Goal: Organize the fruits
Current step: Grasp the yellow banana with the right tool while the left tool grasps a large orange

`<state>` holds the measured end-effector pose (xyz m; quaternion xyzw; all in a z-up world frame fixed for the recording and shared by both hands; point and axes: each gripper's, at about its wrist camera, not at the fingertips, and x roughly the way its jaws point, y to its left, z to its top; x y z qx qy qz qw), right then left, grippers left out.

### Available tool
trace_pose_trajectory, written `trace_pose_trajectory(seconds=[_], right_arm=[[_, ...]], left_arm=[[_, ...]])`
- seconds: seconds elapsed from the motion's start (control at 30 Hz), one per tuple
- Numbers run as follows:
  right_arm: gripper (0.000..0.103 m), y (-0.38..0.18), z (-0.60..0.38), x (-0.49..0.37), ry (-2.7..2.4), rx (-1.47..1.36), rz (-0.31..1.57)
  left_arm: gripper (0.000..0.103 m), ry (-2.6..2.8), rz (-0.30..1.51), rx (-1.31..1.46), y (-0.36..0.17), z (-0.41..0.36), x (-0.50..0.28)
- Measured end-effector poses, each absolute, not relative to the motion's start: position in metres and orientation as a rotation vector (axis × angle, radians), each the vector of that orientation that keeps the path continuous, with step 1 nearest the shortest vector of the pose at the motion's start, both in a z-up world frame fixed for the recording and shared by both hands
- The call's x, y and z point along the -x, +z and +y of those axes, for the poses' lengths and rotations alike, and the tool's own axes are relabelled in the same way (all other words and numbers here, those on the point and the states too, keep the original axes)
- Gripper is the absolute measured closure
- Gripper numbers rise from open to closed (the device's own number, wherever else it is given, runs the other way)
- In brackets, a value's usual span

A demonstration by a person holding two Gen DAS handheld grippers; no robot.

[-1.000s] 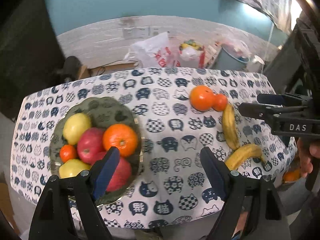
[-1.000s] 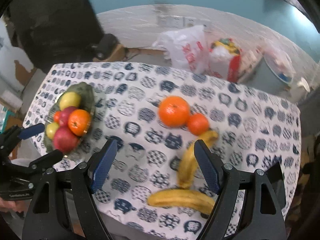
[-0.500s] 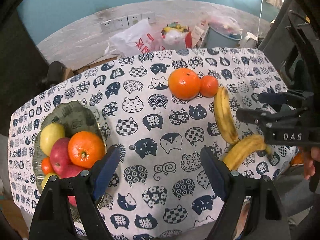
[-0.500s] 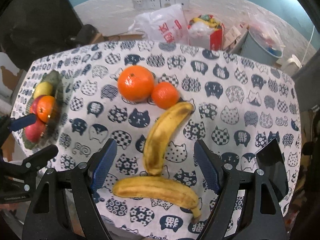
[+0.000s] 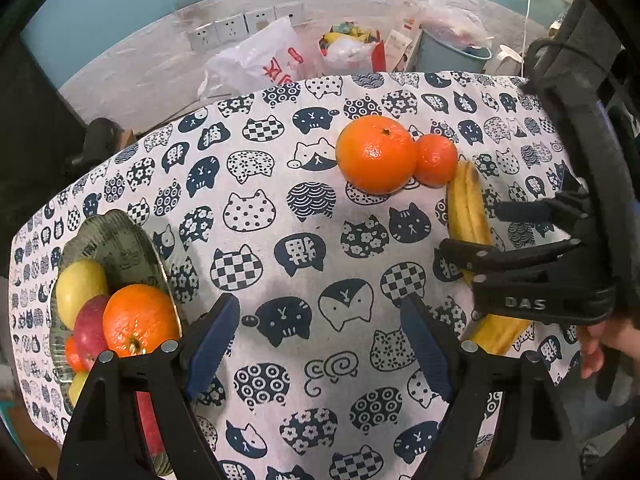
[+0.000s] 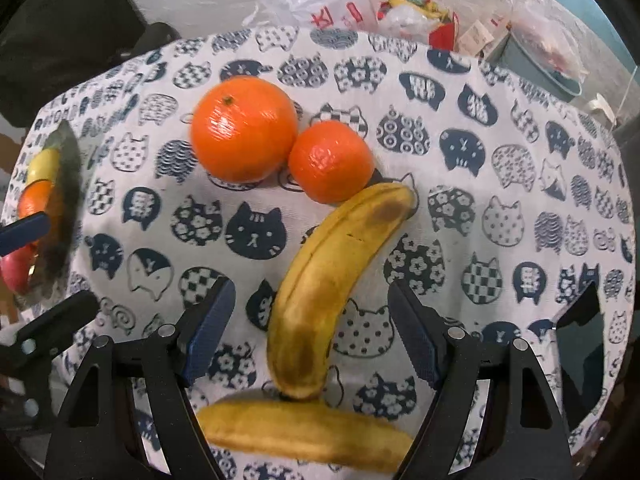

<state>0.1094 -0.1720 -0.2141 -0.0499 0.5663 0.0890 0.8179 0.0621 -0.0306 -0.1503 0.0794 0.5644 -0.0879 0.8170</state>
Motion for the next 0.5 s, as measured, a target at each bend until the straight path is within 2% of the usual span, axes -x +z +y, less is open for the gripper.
trace_pose_trajectory(seconds=[0.17,0.2,0.27,0.5], right_arm=[[0.038,-0.232,-0.177,-0.115,0.168,0.082,1.228],[0.043,-0.231,-0.178,-0.114,0.165,0.084,1.210],[0.058,-0.230,-0.177,-0.113,0.181,0.075,1.205],[0.062,-0.220,-0.194,-0.111,0.187,0.001,1.178]], left_arm=[[0.019,-0.183,1.222,-0.159,-0.157,-0.029,-0.070],[0.019,-0.182,1.226,-0.151,-0.158,-0.029,-0.072],[0.019,-0.181,1.233,-0.136,-0.160,-0.028,-0.077],[0.019,-0.191,1.221,-0.102,-0.155,-0.038,-0.095]])
